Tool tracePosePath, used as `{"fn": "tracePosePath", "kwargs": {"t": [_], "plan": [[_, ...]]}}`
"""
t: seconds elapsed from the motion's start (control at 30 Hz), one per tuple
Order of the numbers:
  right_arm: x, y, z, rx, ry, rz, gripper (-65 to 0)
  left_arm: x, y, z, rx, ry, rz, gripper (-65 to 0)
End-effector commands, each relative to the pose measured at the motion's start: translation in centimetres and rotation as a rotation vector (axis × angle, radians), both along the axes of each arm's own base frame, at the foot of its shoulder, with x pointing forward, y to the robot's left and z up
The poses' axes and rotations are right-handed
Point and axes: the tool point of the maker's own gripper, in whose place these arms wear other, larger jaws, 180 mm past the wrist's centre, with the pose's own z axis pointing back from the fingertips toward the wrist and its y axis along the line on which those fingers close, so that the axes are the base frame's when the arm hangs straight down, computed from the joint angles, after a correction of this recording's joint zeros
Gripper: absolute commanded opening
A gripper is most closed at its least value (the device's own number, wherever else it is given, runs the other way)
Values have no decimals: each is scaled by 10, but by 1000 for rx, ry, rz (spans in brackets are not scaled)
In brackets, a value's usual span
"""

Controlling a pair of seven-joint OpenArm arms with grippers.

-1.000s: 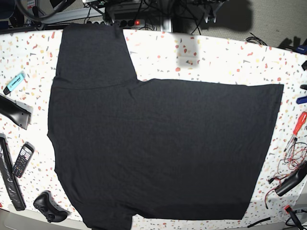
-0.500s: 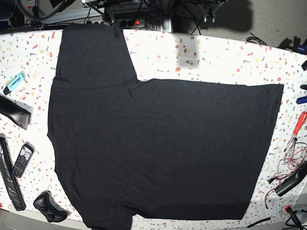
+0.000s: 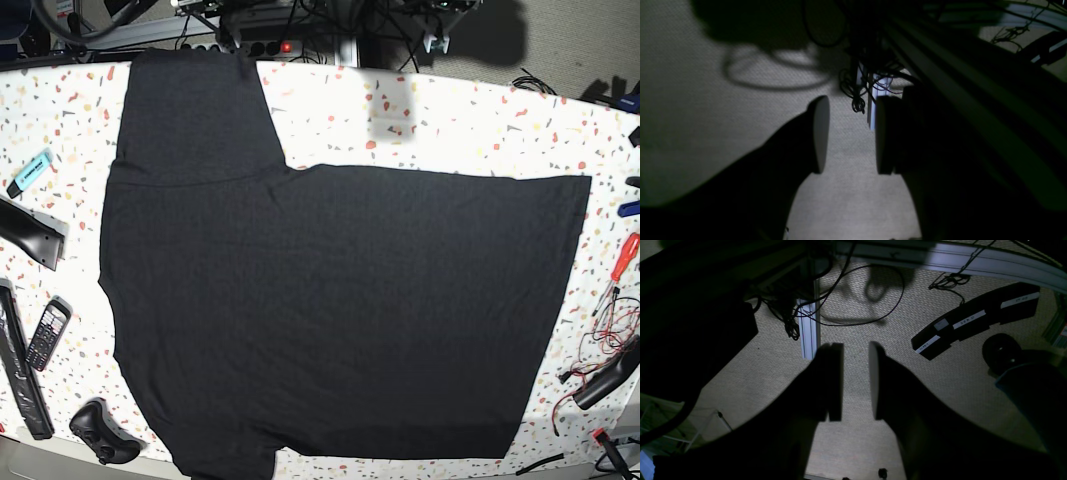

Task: Fold the T-shirt properly

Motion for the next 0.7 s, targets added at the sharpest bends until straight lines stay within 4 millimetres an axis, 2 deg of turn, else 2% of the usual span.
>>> {"fn": "tracePosePath", "kwargs": {"t": [0.0, 0.2, 0.33, 0.5, 0.67], "plan": [[2, -3, 1, 0, -7, 3, -515, -4, -1, 1, -8, 2, 4, -435], [-1, -8, 3, 4, -15, -28, -516, -16, 0, 9, -5, -47, 5, -435], [-12, -5, 11, 55, -34, 10, -516, -24, 2, 21, 11, -92, -40, -435], [-25, -21, 33, 72, -87, -41, -516, -29, 15, 38, 35, -132, -55, -435], [-36, -48, 68, 55, -134, 4, -516, -34, 42, 59, 82, -143, -92, -435]]}}
